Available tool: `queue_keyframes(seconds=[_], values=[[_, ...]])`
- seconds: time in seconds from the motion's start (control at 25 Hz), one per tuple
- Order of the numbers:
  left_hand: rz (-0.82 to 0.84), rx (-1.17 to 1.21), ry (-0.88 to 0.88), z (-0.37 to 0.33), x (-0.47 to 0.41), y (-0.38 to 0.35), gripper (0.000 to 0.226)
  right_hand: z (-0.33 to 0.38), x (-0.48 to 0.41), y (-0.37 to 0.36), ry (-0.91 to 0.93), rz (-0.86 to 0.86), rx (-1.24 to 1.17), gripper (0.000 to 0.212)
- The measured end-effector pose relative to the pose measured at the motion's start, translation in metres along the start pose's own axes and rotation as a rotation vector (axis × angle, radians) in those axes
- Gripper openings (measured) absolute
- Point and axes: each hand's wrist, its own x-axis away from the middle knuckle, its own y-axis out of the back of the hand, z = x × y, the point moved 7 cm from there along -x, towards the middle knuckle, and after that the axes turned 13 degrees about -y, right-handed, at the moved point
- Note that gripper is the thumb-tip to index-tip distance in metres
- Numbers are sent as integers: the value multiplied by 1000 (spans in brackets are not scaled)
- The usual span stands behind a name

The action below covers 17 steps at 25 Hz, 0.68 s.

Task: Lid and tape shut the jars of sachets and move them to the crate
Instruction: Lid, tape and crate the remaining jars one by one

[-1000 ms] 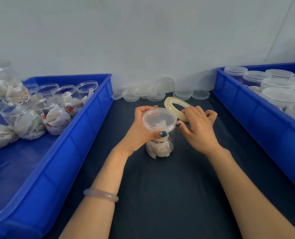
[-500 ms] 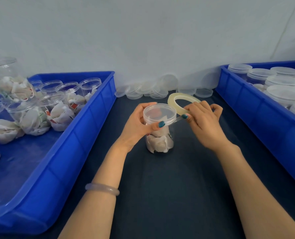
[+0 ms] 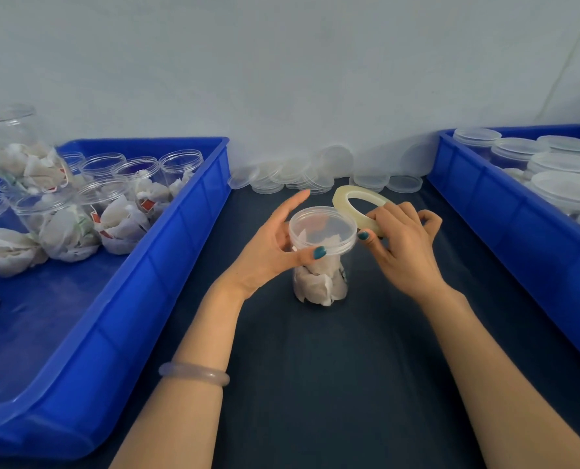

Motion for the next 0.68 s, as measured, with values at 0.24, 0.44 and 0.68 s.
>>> queue_keyframes(seconds=[0.24,0.44,0.68], values=[[-157,-198,-24,-4,-4,-15,95,-2,-2,-4,-21,106,-21,59],[-179,-216,-24,-7,-5,-6,83,-1,0,0,50,207,-64,62],[-117,-251,-39,-12,-4,1,76,-2,-3,10,107,27,80,37]])
